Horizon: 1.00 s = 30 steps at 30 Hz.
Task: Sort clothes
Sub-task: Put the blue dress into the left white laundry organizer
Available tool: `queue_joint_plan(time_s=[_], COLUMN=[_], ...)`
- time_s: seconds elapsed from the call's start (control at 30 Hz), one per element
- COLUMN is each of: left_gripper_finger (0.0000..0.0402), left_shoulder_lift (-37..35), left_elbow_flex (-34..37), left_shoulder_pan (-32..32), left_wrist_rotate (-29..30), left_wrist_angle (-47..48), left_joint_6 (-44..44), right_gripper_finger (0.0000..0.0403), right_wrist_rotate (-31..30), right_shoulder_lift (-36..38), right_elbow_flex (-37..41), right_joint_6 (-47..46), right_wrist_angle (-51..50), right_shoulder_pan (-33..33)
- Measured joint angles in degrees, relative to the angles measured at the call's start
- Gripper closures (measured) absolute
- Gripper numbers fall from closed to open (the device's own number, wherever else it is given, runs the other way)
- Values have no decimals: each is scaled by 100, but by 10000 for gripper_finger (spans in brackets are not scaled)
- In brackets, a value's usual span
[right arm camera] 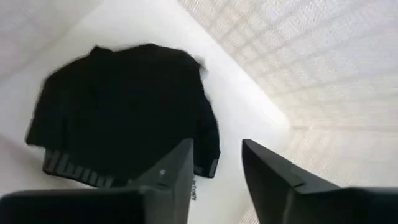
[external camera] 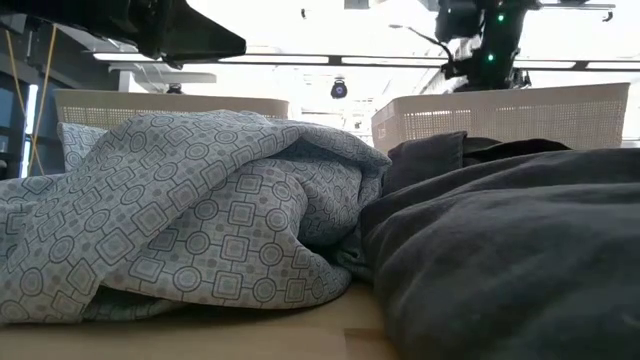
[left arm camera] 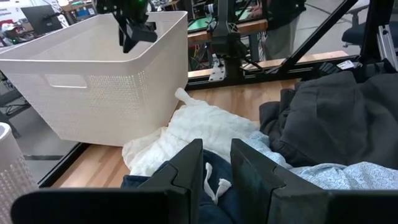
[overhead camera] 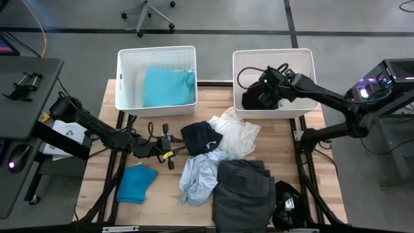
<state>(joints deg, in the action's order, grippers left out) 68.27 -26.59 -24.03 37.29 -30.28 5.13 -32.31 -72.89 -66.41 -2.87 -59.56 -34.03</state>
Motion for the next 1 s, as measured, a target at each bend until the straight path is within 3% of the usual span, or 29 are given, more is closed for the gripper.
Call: queue_joint_plan(time_s=[0.23,0.43,0.6,0.83,1.0], left_gripper_finger=[331,331,331,331,331], left_shoulder_lift=[0,0,-1,-2,-2], left_elbow_flex=[0,0,0,0,0], left_shoulder_pan=[0,0,1,0,0], left_wrist_rotate=[-1,-1,-1,-1,-1], left_wrist_angle=[0,4,4,0,-26], left_joint_6=[-61,-190,-195,-197,-210], right_gripper_finger=[239,238,243,263,269], right_wrist_rotate=[167,599,200,-835,-1340], right_shoulder_lift=[46,413,814,1054,774], right_elbow_flex=[-463,-650,-650,-652,-401], right_joint_6=[-41,-389,-831,-1969,-2143], right_wrist_angle=[-338,-459,-493,-387,500], right_shoulder_pan=[-56,588,1798,4087,5746])
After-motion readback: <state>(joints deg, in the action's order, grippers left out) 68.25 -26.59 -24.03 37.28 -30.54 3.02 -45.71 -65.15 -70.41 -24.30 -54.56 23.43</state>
